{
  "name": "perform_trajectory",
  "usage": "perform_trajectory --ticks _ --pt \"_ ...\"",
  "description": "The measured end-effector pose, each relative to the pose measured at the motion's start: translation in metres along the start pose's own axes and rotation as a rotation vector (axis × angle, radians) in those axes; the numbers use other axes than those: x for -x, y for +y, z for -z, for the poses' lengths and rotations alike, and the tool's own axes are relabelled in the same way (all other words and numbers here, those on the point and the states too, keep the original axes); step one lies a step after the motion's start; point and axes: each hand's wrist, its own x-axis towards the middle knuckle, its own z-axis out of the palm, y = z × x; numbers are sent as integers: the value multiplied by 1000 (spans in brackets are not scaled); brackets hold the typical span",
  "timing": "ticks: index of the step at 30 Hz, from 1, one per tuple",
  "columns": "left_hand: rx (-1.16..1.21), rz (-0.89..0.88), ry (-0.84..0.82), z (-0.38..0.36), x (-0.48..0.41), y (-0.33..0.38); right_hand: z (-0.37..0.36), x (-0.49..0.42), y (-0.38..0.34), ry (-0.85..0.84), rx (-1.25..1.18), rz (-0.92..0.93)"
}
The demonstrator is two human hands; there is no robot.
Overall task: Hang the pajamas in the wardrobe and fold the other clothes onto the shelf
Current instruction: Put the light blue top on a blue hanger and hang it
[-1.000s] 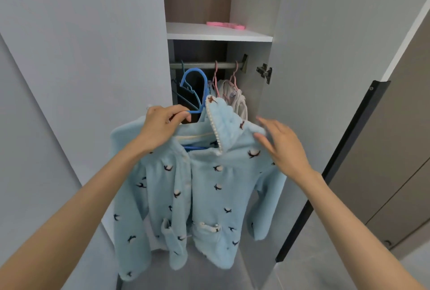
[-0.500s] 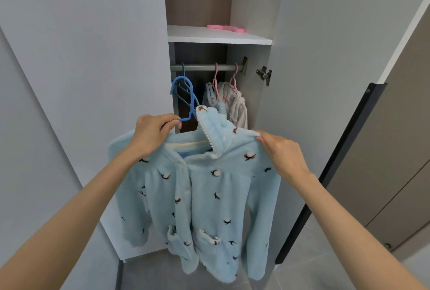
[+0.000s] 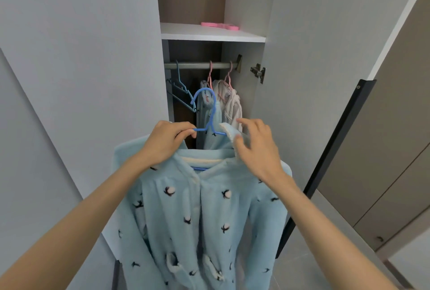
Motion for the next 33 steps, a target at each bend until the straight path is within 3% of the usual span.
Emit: perform_trajectory --ticks 4,10,12,15,18,25,26,28,31,33 --pt "-42 -32 29 -8 -3 17 -9 -2 -11 -157 404 -50" --pt "-88 11 70 -12 7 9 8 -11 11 -157 200 -188" --pt "-111 49 55 -13 10 8 11 -16 20 -103 -103 -375" --pt "-187 121 48 -10 14 4 13 -21 35 39 -827 -822" --pt "-148 192 3 -6 16 1 11 -14 44 94 -1278 -1129" --pt "-23 279 120 -6 17 -6 8 -4 44 -41 -1743 -1120" --pt "-8 281 132 -6 16 -7 6 -5 42 -39 -1718 -1095" --pt "34 267 131 -7 15 -8 -2 -3 39 -25 -1414 -1013" --pt "86 248 109 -7 15 -9 -12 5 49 104 -495 -648" --pt "106 253 99 -8 13 -12 -11 7 52 157 -89 -335"
